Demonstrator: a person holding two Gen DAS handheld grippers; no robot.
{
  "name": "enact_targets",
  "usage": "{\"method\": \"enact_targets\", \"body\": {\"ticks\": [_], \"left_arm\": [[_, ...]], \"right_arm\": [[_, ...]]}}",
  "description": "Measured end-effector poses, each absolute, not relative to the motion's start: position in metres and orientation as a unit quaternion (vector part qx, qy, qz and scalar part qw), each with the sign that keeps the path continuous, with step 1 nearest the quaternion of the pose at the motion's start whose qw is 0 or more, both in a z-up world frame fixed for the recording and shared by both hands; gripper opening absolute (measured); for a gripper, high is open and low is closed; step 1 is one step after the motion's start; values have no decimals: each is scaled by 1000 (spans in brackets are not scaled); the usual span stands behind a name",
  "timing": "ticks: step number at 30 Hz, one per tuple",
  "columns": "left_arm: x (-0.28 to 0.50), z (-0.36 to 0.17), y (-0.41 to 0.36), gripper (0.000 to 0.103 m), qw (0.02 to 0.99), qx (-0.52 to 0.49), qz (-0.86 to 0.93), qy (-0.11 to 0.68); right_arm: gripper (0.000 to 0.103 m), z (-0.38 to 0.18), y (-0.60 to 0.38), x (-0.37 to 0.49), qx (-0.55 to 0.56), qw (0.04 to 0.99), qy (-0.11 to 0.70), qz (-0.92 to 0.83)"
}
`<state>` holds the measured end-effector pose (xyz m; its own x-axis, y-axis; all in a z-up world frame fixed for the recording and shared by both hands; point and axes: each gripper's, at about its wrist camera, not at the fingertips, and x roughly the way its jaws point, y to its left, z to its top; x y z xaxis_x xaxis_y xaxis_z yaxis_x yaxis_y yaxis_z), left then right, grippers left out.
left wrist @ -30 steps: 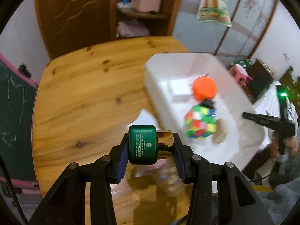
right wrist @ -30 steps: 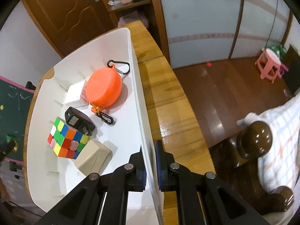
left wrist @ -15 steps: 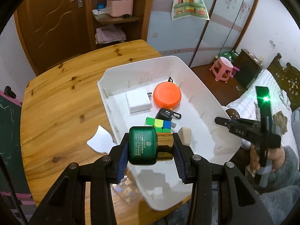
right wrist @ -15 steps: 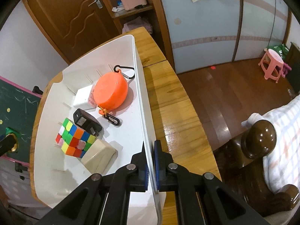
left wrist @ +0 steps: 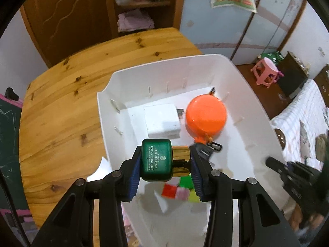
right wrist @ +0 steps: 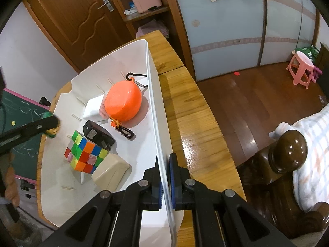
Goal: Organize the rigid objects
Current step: 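Carry the green jar into the bin and open the left tool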
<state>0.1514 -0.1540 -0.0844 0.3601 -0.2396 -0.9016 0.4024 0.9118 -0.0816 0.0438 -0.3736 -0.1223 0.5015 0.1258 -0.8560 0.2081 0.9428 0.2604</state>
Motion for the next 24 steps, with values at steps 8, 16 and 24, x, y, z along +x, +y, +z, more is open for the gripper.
{"method": "enact_targets", "body": {"ticks": [8,16,24], "left_arm": [[174,-110,-168,47,812,102,-159,552],[178,-114,-177,72,811,115,-150,553],[165,-90,-170,81,828,102,-158,528]], "right_arm": [[6,-122,-372,44,164,849,501,-27],[5,-120,-365,46,139,852,504,-33],[4,-120,-357,47,101,854,509,-43]]}}
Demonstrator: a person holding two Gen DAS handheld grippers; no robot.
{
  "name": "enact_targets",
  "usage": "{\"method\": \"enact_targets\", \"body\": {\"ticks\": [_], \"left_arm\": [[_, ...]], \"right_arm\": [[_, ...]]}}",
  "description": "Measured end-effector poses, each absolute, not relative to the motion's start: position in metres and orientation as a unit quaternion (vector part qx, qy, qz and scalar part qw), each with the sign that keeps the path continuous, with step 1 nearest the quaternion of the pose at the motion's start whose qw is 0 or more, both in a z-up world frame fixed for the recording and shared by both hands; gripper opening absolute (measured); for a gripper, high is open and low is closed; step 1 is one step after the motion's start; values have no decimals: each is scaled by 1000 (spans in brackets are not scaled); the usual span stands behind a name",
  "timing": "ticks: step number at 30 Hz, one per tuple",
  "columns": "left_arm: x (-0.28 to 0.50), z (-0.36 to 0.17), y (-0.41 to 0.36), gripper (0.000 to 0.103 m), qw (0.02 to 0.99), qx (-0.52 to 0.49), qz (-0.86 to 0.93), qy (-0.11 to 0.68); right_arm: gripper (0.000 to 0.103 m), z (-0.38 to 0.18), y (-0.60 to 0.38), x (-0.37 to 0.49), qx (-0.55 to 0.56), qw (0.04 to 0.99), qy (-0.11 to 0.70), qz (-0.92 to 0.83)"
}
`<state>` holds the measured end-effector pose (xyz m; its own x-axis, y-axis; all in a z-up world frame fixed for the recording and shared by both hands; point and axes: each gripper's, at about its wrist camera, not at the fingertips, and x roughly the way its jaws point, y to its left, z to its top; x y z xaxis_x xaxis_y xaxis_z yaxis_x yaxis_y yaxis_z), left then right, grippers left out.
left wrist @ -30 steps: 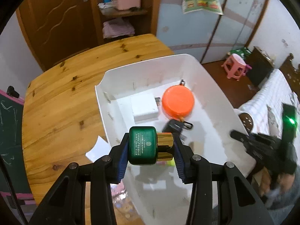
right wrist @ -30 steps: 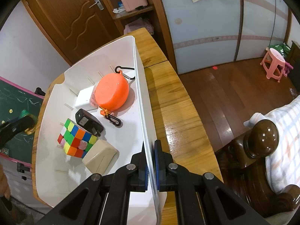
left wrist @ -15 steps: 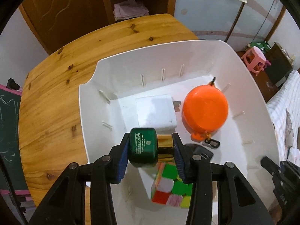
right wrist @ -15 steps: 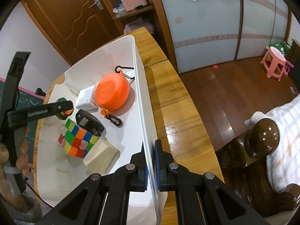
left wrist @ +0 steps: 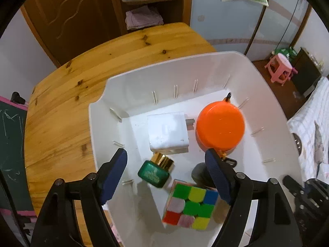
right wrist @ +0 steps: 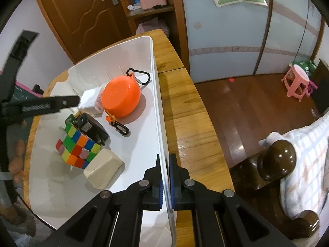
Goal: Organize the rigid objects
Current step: 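Carry the green jar into the bin and open the left tool, then move the left tool back to the clear plastic box on the table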
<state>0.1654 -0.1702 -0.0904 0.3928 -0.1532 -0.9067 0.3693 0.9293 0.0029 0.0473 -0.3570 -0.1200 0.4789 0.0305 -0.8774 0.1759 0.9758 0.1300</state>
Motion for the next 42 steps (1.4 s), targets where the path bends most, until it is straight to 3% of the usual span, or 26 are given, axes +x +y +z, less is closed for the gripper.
{"method": "enact_targets", "body": {"ticks": [13,21,34,42], "left_arm": [[142,-57,-92,81,859,74,-118,493],[145,-78,-30,81,847,36,-66,525],[78,-124,-4,81,810,75,-120,569],[36,-135,-9,81,809,125,-251,516]], "right_arm": [[3,-117,-339,45,24,861,506,-50],[4,-115,-339,47,39,856,512,-60],[5,-117,-342,47,56,853,515,-71],[6,-119,-341,46,50,853,514,-71]]}}
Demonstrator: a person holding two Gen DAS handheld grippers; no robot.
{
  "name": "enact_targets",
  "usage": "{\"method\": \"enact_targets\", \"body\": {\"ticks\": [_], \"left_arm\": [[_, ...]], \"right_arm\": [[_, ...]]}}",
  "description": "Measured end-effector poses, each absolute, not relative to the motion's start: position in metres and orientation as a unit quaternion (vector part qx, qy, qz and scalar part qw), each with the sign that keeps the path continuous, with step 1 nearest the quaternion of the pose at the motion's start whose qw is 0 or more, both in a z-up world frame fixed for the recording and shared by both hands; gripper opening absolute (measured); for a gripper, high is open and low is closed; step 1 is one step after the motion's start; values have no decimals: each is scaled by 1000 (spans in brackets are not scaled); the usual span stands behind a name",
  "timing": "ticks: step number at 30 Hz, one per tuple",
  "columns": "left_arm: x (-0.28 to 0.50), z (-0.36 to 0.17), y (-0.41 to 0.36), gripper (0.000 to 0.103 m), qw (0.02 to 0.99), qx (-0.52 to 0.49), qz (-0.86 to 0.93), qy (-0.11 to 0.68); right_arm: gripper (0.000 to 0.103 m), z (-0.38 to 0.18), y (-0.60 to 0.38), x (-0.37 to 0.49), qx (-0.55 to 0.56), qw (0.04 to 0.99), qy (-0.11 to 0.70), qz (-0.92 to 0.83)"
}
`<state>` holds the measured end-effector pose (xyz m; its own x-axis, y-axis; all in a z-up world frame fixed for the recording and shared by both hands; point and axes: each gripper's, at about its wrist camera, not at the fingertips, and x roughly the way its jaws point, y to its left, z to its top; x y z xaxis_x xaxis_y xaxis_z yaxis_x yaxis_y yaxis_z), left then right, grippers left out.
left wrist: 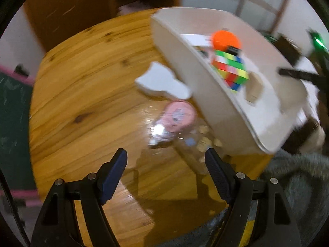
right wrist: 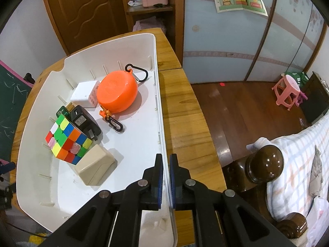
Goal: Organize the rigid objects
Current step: 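Move the left tool back to the clear plastic box on the table, then grasp the clear plastic box with the left tool and lift it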
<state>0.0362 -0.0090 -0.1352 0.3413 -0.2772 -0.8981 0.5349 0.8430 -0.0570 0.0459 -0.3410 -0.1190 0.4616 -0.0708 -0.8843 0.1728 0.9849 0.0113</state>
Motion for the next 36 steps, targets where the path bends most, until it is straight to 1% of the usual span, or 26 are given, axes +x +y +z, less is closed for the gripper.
{"method": "enact_targets", "body": {"ticks": [11,17,22,27,36], "left_arm": [[21,-149,-46,81,768,244,-388,447],[23,-154,-59,81,745,289,-416,433],[29,-162,-68,80,725,311,-435,434],[23,-165,-75,74,704,337,-468,415],[23,-167,-77,75,678,347,-493,421]], "right_arm": [[6,-119,-340,45,46,856,510,-73],[6,-119,-340,45,47,855,511,-72],[6,-119,-340,45,48,855,511,-72],[6,-120,-340,45,52,854,513,-72],[7,-119,-341,47,56,851,517,-74]]}}
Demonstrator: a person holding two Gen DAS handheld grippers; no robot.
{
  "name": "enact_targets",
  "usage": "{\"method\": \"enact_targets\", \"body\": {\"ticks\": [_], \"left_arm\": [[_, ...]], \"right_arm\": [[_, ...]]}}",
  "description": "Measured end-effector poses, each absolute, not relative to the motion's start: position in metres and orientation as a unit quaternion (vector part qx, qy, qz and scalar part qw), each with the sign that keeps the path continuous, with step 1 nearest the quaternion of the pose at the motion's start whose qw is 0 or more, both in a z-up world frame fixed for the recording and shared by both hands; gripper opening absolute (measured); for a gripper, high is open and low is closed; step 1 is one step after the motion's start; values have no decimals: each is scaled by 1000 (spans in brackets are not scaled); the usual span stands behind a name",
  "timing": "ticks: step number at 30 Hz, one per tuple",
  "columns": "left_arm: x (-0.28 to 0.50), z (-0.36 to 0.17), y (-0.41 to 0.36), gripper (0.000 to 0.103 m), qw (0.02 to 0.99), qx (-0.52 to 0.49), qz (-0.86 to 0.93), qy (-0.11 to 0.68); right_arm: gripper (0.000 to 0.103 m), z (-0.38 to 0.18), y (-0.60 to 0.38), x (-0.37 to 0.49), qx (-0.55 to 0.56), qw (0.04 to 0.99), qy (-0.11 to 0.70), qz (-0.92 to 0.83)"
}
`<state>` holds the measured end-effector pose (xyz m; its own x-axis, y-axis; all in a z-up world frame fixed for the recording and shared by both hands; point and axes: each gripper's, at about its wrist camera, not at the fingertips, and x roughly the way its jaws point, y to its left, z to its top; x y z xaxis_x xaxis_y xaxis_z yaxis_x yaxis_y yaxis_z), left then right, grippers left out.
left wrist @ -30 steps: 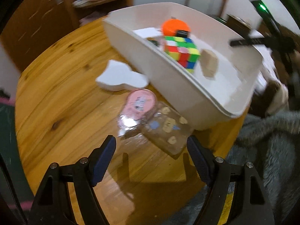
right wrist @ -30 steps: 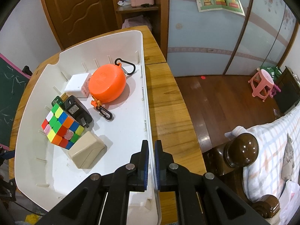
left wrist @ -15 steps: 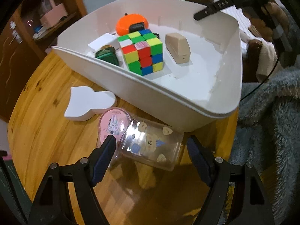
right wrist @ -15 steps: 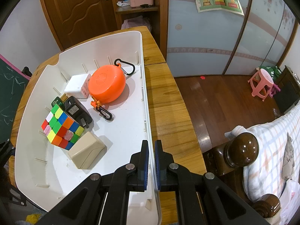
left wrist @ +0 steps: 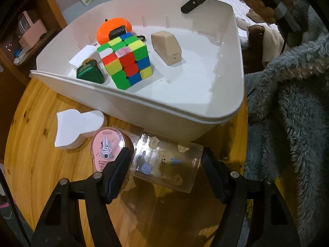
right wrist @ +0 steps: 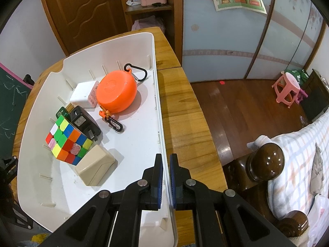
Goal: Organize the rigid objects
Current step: 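Grasp the clear plastic box with the left tool and lift it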
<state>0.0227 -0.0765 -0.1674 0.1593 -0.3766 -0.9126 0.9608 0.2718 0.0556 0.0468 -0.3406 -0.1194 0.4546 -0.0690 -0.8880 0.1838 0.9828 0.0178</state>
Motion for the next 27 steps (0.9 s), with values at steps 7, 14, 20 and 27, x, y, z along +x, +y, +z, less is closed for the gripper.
{"method": "enact_targets", "body": {"ticks": [7,14,20,27], "left_arm": [[26,-177,-78,74,668,342,-497,435],[24,-170,-64,67,702,309,-462,445],[15,-138,-43,67,748,251,-426,443],[33,-80,-35,68,811,205,-325,440]], "right_arm": [[7,-119,-342,47,56,849,519,-77],[7,-119,-343,46,61,850,518,-77],[7,-120,-344,47,66,849,519,-75],[6,-120,-347,47,77,846,524,-71]]}}
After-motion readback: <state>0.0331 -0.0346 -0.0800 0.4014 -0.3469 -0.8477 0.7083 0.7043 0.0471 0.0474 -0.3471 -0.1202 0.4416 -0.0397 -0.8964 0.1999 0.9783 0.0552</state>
